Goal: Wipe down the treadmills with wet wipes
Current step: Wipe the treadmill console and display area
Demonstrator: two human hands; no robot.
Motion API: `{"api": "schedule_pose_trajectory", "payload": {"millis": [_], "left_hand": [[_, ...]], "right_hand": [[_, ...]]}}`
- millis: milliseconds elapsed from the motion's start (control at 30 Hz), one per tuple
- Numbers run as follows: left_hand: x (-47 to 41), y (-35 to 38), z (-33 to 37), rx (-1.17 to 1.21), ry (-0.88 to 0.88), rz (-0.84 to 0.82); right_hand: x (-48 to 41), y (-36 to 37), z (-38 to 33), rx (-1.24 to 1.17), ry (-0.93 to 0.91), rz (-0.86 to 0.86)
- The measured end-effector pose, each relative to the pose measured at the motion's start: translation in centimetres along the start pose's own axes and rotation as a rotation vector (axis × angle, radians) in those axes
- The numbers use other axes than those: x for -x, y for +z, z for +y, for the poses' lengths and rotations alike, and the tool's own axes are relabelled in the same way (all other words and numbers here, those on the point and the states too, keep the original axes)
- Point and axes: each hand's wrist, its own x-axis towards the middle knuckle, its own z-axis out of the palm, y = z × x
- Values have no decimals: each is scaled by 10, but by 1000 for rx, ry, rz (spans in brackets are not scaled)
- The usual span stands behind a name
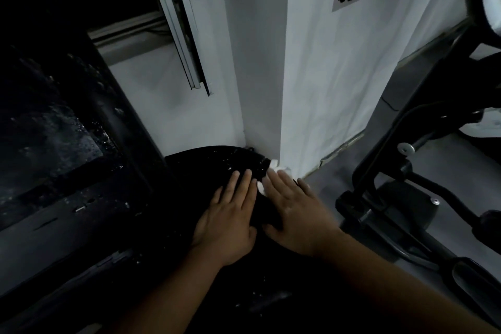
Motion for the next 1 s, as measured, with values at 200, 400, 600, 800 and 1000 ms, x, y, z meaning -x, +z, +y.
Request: {"api": "schedule_pose_trajectory", "payload": {"millis": [200,400,600,800,1000], "left_hand": [[2,-4,2,-5,-4,-9],[3,-5,3,23,-9,-12],[1,-6,2,14,-21,-24],[-2,-16,0,-85,-71,-60],[-3,-27,-5,-134,-280,-136]], "right_hand": [[-24,0,1,-38,128,-65],[-11,8,4,81,-83,68],[-37,0,-4,-27,131,-87],[-7,-2,1,57,17,-84],[-53,-1,-19,77,80,-70]]}}
